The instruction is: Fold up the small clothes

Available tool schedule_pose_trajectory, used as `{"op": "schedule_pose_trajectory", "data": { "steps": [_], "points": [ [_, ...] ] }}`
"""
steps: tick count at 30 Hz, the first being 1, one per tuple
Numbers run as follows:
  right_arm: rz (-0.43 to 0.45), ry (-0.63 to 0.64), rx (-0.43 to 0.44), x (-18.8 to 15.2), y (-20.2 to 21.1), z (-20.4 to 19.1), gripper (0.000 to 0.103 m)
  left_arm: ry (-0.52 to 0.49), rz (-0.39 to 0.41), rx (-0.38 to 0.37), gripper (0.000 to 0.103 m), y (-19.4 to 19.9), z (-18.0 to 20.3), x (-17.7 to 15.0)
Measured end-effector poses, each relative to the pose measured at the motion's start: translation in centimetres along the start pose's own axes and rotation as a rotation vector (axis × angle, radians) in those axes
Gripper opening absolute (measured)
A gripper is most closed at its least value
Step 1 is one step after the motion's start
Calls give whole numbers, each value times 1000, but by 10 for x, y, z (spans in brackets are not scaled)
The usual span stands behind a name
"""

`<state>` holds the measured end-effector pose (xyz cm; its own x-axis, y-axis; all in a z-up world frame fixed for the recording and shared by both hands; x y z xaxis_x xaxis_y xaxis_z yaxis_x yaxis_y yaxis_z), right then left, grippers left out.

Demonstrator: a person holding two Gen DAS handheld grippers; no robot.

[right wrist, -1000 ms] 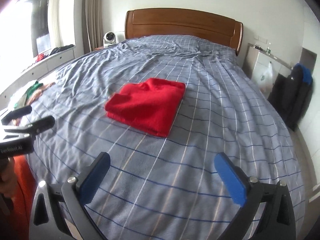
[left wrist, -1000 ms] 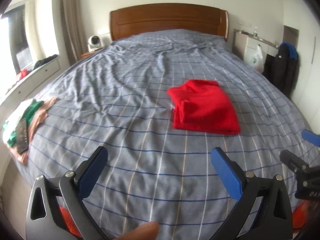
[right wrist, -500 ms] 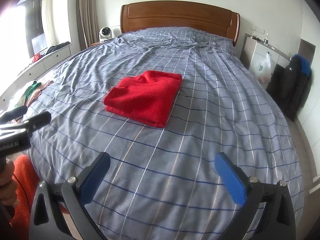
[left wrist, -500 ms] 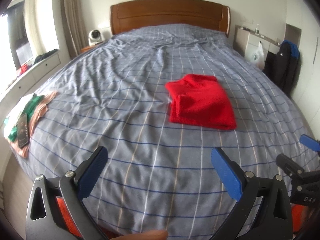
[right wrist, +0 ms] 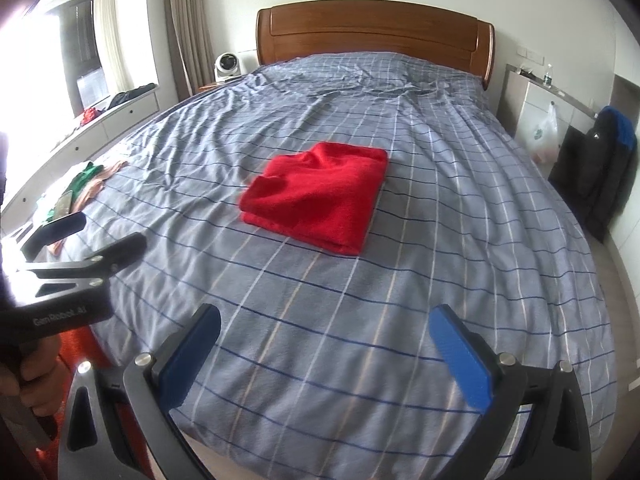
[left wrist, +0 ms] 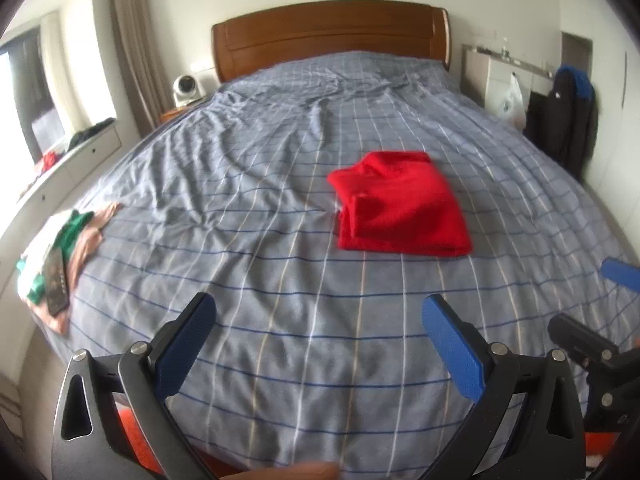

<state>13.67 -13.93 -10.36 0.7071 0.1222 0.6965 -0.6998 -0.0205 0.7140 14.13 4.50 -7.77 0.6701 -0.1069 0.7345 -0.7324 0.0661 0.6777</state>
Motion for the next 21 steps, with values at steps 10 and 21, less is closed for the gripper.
{"op": "schedule_pose_trajectory", "data": {
  "steps": [10,21],
  "points": [
    [0,1,-27,3,10,-1,102,-27,-9,-16,103,10,9,1],
    [-14,-4,-51,-4,3,7,102,-45,-37,-33,103,5,19,-7]
  ]
}}
Point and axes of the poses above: each gripper's, at about its wrist camera, not at the fingertips, and y roughly against the way its jaws point, z to its right, x to its top, the point moved 10 cm from there along -y, roughly the way its jaws point, and after that the axes turned 6 degrees about -x, right-handed, at the moved point
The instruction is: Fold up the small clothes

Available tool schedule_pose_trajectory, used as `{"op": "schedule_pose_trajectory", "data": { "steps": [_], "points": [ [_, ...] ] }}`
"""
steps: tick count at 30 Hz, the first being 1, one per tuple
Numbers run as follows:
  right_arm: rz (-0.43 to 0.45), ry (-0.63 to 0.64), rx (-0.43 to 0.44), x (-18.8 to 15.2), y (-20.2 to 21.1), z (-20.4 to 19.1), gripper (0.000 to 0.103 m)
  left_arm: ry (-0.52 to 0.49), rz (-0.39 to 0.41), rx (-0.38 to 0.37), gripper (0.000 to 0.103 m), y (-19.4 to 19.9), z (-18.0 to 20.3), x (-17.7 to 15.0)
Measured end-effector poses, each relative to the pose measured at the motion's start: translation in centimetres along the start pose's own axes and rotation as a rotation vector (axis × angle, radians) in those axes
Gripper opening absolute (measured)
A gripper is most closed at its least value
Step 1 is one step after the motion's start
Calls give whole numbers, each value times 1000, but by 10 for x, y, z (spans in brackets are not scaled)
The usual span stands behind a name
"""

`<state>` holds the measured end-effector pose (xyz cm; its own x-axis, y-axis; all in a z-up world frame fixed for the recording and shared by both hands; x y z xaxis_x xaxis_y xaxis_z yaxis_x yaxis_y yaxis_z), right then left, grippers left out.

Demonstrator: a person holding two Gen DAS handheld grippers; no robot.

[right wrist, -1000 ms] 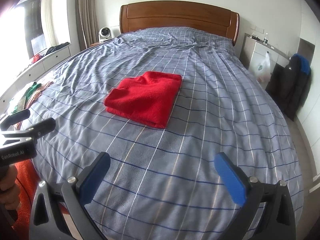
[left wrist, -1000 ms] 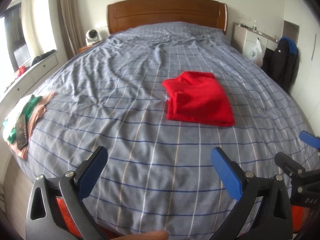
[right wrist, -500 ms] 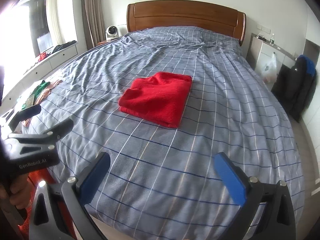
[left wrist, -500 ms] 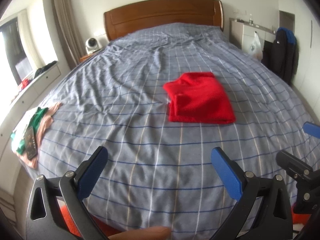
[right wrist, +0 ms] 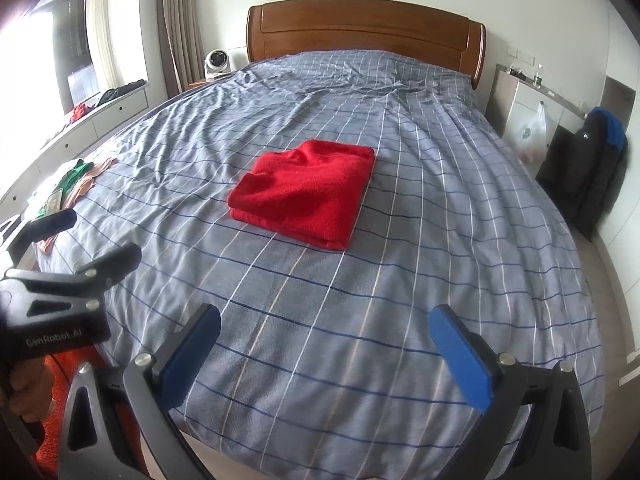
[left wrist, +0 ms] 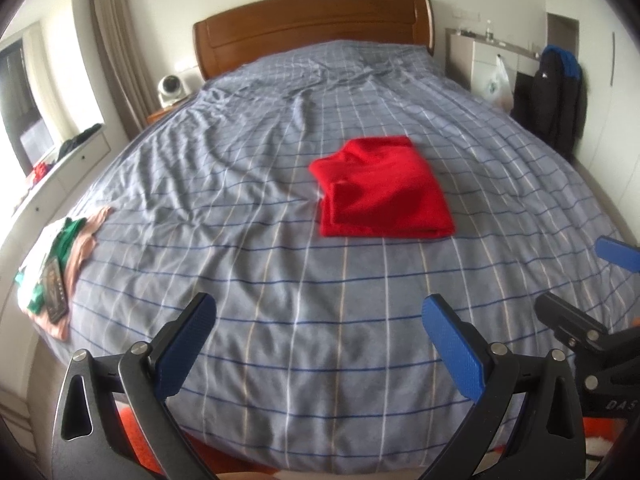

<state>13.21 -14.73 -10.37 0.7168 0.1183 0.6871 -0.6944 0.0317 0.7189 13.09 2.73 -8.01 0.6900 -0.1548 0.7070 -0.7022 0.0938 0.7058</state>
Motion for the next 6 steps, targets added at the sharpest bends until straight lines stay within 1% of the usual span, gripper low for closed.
{"op": "schedule_pose_trajectory", "data": {
  "steps": [6],
  "points": [
    [12,-7,-6,3,3,1,103,-3,22,16,103,4,1,2]
  ]
}}
Point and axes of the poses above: each gripper's, at about its wrist camera, not at the fingertips, and y roughly against the way its jaws point, z to its right, x to its top, the point moved 10 cm from there along -y, roughly the way its jaws point, and after that the axes turned 6 degrees about -x, right-handed, at the moved point
